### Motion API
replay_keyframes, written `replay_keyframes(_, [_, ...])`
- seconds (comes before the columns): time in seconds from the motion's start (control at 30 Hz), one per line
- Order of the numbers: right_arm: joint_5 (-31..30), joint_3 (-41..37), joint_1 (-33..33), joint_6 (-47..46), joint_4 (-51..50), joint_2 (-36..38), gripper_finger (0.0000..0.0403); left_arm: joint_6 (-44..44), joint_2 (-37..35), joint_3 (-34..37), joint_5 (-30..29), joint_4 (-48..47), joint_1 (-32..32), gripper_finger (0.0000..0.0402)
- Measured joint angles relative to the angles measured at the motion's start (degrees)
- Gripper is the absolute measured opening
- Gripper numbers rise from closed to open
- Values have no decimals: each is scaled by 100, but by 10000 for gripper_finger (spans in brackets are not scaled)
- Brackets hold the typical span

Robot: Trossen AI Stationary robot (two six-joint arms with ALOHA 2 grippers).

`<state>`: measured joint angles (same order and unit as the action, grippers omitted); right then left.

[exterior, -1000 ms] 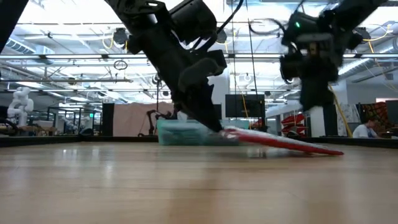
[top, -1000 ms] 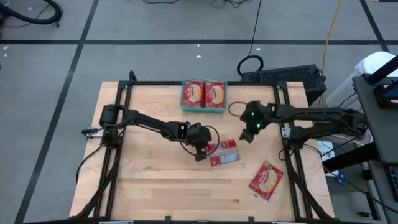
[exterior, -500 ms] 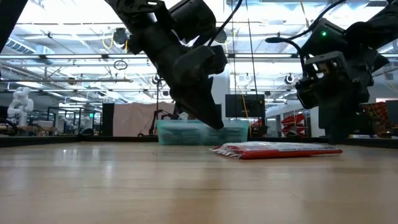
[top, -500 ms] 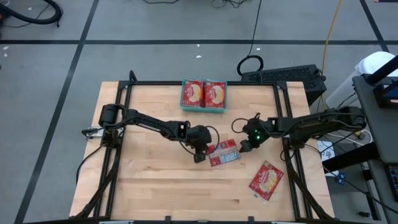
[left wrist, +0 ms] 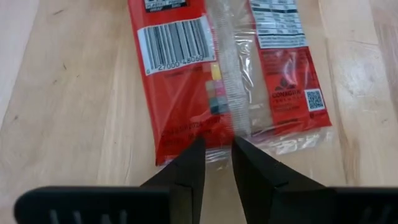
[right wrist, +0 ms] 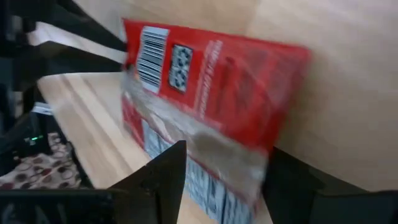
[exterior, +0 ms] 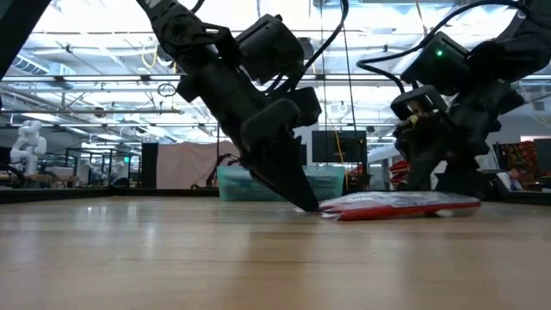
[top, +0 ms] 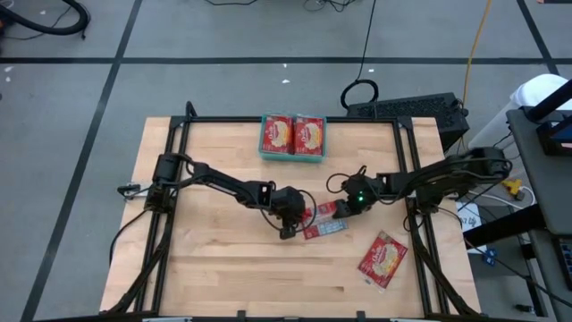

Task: Sort popcorn bags into baskets
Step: Put the red popcorn bag into the blue bin

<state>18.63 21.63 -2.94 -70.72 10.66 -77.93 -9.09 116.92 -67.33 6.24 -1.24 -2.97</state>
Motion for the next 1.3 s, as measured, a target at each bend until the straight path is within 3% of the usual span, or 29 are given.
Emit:
replay_keyframes(0.17, [108,-12,7,-73,786,-265,154,61,4,0,25,5,77,85])
replay_keyframes(0.3, [107,-13,-36,-73,1013,-154,94,-279,-120,-11,175,-280,202,85])
replay_keyframes(0.47, [111,-9,-164,-50,1204,212,14,-473,-804,-83,169,-1166,448,85])
replay_keyframes(0.73, [91,146,-531,234,1355,1038,17,-730,-2549,-88,171,-2065,1080,85])
replay_keyframes(0.83, [61,445,-654,940,1338,1301,9,-996,-3187,-90,170,-2162,1374,85])
replay_keyframes(0.93, [-188,809,-695,2220,1162,1450,9,-1469,-3669,-93,176,-2217,1719,85])
replay_keyframes(1.17, [-664,1723,-856,4451,583,1495,14,-2862,-4362,-92,333,-2231,2366,85])
replay_keyframes(1.3, [-657,2224,-812,6485,494,1569,14,-4143,-4738,-96,341,-2144,2499,86])
